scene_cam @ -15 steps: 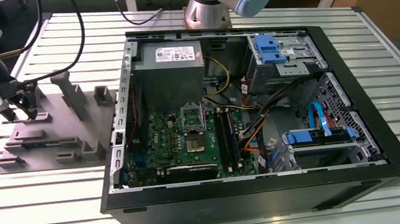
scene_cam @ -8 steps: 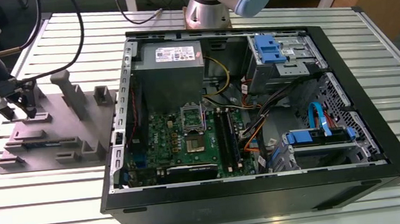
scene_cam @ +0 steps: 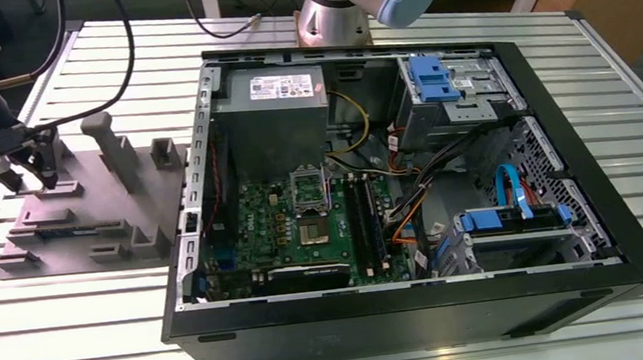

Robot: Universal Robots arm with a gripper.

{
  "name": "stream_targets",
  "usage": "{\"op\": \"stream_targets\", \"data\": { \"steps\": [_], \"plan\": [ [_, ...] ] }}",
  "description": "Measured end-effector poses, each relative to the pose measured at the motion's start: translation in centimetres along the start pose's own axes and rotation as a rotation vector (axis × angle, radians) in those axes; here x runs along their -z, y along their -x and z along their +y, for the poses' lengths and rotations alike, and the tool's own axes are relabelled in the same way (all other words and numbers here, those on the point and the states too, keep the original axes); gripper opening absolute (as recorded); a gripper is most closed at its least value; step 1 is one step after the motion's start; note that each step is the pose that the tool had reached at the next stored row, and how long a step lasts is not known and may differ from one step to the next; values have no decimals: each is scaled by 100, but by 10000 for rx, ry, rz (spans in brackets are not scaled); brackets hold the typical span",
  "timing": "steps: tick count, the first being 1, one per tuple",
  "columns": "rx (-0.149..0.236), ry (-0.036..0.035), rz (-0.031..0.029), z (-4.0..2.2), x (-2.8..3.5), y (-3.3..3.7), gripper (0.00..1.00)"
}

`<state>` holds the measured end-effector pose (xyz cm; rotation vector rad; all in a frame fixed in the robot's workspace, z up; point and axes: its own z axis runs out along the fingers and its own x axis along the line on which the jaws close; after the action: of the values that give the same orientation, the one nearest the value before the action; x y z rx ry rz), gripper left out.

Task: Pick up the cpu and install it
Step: 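Pick up the cpu and move it towards the insertion slot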

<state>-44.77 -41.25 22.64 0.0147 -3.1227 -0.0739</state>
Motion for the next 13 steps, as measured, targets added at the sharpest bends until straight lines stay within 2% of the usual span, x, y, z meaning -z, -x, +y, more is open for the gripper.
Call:
{"op": "stream_targets", "data": {
  "steps": [13],
  "plan": [
    [0, 1, -2, 2, 35, -1, 47]
  ]
}}
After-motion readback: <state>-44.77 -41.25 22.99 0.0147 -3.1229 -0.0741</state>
